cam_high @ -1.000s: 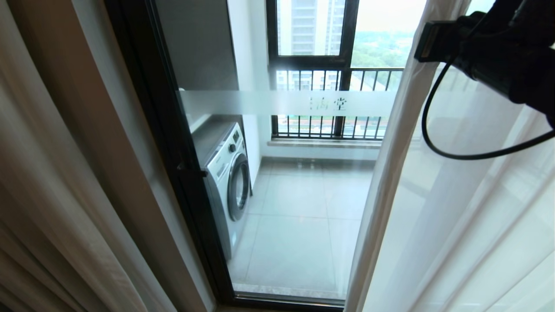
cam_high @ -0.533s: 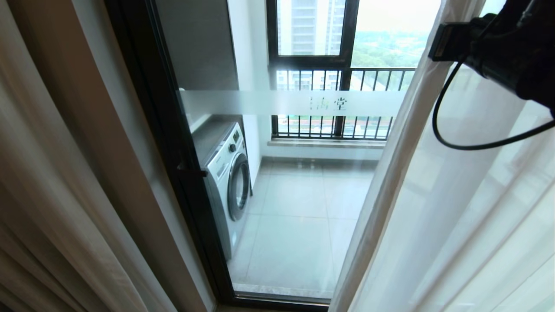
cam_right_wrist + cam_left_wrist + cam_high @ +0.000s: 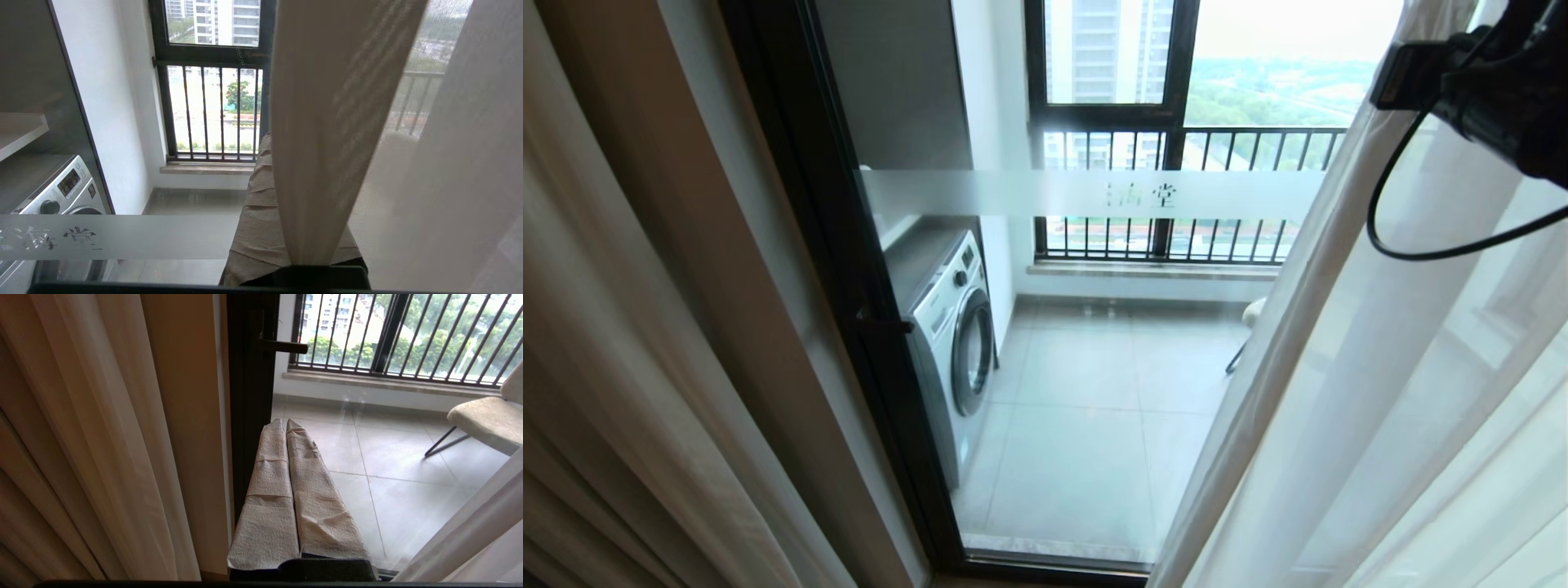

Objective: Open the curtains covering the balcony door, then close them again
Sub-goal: Close the inner curtains on both sides

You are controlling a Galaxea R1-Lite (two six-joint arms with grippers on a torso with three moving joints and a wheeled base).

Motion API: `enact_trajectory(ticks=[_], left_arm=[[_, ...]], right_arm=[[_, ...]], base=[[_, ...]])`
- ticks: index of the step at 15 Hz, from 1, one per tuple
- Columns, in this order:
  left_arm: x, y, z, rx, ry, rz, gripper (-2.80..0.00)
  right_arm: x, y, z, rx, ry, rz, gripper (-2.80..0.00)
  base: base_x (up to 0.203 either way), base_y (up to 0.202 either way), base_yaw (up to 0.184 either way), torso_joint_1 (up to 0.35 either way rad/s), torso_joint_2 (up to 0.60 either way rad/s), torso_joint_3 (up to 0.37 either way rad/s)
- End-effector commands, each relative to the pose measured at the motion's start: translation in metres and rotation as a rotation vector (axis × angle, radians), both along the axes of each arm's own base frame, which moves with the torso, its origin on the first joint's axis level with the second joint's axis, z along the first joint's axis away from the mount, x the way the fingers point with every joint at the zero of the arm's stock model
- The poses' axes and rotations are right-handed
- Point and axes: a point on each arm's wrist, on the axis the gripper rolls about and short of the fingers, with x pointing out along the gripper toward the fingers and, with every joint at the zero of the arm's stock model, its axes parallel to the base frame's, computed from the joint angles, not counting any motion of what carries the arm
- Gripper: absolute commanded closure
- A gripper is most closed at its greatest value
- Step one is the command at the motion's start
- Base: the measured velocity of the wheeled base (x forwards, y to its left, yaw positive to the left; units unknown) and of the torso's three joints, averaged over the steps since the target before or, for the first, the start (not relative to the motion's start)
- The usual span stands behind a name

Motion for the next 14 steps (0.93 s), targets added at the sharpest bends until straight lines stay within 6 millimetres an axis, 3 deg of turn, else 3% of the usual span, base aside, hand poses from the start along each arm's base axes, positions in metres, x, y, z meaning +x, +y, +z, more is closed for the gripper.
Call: enact_trajectory(ticks=[1,3,5,10,14], left_arm=[[0.000,0.000,0.000,0.000,-0.001,0.001,0.00],[0.000,0.000,0.000,-0.002,-0.001,0.001,0.00],[0.000,0.000,0.000,0.000,-0.001,0.001,0.00],[0.000,0.000,0.000,-0.001,-0.001,0.001,0.00],[0.000,0.000,0.000,0.000,0.000,0.001,0.00]], right_arm=[[0.000,-0.003,0.001,0.000,-0.005,-0.011,0.00],[0.000,-0.005,0.001,-0.002,-0.005,-0.015,0.00],[-0.001,-0.006,0.002,-0.001,-0.009,-0.019,-2.80],[-0.012,-0.008,0.011,0.003,-0.037,-0.019,-2.80],[-0.052,-0.016,0.022,0.003,-0.065,-0.029,-2.80]], base=[[0.000,0.000,0.000,0.000,0.00,0.000],[0.000,0.000,0.000,0.000,0.00,0.000],[0.000,0.000,0.000,0.000,0.00,0.000],[0.000,0.000,0.000,0.000,0.00,0.000],[0.000,0.000,0.000,0.000,0.00,0.000]])
